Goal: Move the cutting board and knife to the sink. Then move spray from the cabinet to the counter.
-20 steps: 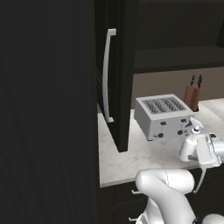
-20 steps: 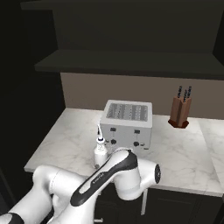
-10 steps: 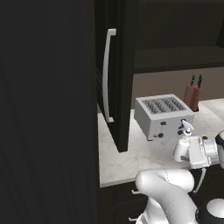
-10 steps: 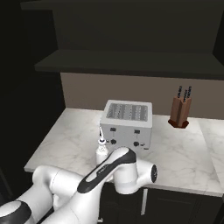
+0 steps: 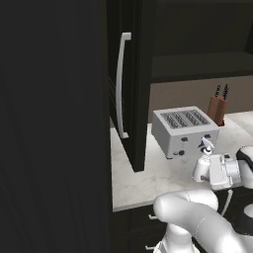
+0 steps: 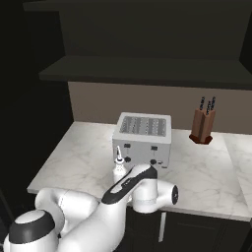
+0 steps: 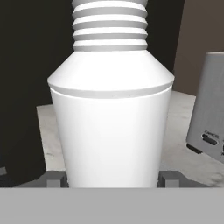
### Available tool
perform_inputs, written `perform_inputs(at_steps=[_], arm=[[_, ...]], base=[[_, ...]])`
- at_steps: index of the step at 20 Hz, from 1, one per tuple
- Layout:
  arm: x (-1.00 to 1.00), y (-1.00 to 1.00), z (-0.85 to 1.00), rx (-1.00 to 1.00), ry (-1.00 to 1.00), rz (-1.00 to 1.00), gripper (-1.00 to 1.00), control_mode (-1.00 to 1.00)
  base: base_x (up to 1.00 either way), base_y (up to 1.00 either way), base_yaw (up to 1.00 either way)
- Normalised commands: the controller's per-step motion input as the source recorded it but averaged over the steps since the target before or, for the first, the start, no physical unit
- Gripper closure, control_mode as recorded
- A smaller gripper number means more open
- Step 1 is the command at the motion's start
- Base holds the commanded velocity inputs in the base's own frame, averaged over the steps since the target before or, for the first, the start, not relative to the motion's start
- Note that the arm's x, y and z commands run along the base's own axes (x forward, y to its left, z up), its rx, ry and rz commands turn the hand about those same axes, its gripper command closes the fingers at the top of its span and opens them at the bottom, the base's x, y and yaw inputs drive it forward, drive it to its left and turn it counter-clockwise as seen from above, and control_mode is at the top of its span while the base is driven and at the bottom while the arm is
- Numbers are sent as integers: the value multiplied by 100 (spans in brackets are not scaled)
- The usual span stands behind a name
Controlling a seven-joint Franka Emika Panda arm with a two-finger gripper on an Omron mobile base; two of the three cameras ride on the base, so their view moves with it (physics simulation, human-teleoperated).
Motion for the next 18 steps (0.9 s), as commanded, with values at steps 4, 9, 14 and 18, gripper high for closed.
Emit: perform_inputs(at_steps=[4, 9, 14, 18], arm=[[30, -19, -32, 0, 0, 4, 100, -100], [22, -20, -28, 0, 0, 7, 100, -100], [20, -18, -22, 0, 0, 7, 100, -100], [13, -14, -15, 0, 0, 5, 100, -100]], base=[[0, 0, 0], [0, 0, 0], [0, 0, 0], [0, 0, 0]])
